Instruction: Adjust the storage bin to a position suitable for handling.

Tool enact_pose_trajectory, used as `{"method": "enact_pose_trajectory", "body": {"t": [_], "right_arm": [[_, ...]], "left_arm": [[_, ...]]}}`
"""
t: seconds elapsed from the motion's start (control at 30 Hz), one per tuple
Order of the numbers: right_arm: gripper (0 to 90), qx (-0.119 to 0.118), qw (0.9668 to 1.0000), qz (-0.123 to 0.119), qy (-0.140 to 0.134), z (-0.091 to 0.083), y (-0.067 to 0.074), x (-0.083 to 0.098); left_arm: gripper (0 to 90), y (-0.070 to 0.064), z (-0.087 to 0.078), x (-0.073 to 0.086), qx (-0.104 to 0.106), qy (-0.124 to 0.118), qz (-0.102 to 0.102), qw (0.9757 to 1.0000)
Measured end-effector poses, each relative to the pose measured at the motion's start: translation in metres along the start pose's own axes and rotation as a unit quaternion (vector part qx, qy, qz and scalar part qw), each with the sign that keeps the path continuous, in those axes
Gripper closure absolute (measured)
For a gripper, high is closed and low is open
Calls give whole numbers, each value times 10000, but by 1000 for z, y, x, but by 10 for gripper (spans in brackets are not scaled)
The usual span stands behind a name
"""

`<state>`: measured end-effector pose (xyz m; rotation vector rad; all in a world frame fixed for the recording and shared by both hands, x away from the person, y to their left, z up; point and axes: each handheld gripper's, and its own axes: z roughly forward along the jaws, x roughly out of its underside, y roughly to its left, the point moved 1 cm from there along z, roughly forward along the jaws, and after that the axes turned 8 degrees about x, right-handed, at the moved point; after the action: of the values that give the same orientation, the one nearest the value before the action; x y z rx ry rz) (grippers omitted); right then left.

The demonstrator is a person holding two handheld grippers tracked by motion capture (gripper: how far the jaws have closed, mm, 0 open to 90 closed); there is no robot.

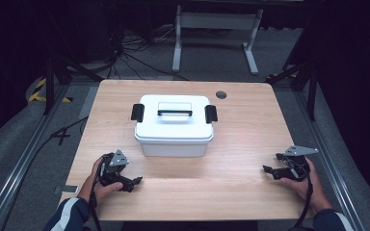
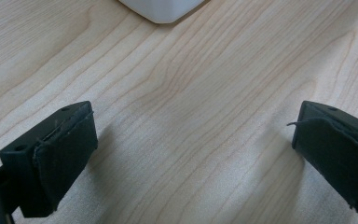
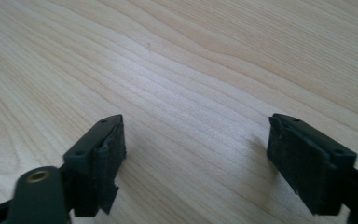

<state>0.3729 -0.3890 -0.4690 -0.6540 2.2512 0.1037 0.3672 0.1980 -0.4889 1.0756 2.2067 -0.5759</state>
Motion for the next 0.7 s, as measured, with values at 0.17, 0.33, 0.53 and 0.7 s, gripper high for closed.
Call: {"method": "enact_pose_trajectory", "body": {"t": [0.17,0.33,0.53,0.7], "right_arm": [[257,-97,9997,-209,13,-5,0,-9],[278,-124,9992,-387,-51,-14,1,-22],[291,-122,9975,-686,-141,-23,2,-47],[293,-112,9950,-959,-237,-29,6,-68]], "left_arm": [[4,0,-1,1,20,9,-1,10000],[4,0,-1,2,-24,-52,-62,10000],[4,0,-2,2,-62,-42,4,10000],[4,0,-2,3,-59,-53,-49,10000]]}}
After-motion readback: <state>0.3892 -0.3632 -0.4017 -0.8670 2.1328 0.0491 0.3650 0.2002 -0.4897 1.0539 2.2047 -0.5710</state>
